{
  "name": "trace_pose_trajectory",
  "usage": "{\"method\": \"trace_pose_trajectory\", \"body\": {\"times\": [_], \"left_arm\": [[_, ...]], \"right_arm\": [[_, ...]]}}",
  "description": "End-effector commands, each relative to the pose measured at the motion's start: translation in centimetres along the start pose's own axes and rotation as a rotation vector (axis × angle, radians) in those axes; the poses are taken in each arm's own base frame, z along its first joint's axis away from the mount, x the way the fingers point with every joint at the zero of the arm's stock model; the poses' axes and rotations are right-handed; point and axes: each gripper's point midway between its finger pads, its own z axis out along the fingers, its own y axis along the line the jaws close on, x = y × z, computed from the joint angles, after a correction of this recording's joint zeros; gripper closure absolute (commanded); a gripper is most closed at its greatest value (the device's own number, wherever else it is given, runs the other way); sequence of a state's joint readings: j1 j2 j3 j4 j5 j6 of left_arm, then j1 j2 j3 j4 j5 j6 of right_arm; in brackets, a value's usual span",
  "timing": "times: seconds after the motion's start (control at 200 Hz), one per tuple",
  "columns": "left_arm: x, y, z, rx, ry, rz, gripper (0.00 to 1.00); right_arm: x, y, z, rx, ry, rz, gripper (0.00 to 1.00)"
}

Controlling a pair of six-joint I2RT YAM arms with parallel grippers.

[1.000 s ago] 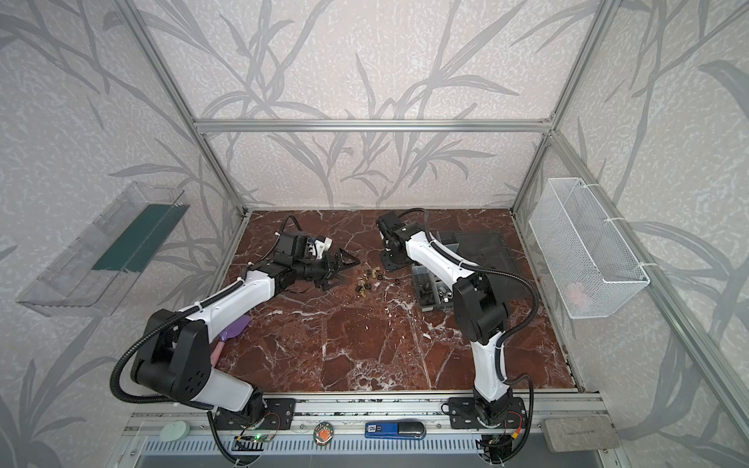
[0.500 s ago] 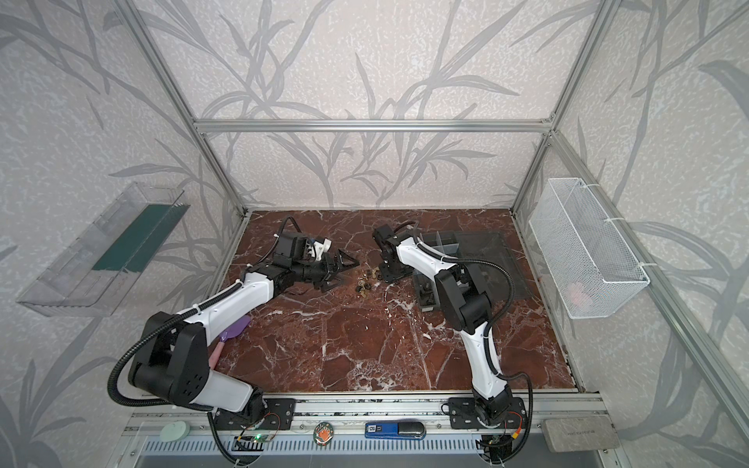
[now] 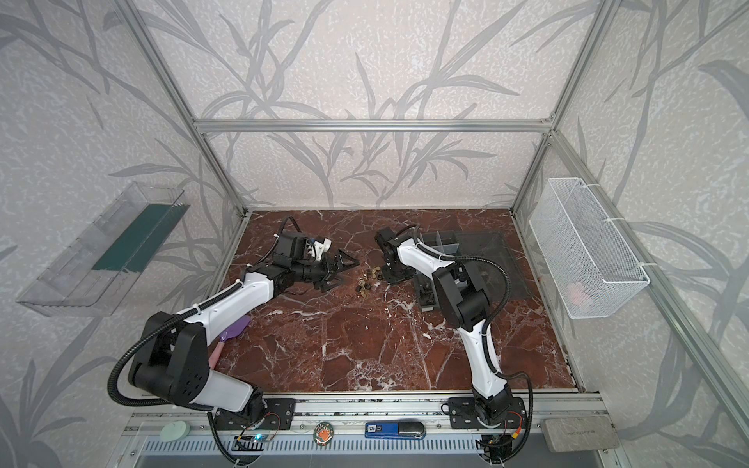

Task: Sort the screws and nuts into containers
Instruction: Pick up the nut from the center of the table, then place the nut into the container.

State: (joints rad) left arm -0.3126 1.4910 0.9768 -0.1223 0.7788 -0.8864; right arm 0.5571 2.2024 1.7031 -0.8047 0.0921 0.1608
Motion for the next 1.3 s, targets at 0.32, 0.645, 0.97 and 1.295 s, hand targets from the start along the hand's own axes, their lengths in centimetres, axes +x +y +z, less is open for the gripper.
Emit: {"method": "trace_pose_trajectory", "body": {"times": [0.32,0.645,0.97,1.295], "left_arm": [[-0.2,-0.2,-0.3,0.01,-0.011,0.005,0.0],[-0.4,-0.4,-0.2,0.008,-0.008,0.014,0.0],[-0.3,-1.1,0.7,0.01,0.006,0.031,0.01],[-0.5,-1.3,1.1,0.008,0.01,0.033,0.0]], "right_arm": [[0.6,0.6,1.9,-0.04,0.034,0.016,0.7],[-0.8,-0.2,-2.2,-0.038,-0.042,0.025,0.81],[-2.8,-5.7,-9.9,0.008,-0.193,0.104,0.81],[-3.2,-13.5,-9.5,0.04,-0.192,0.266,0.8]]}}
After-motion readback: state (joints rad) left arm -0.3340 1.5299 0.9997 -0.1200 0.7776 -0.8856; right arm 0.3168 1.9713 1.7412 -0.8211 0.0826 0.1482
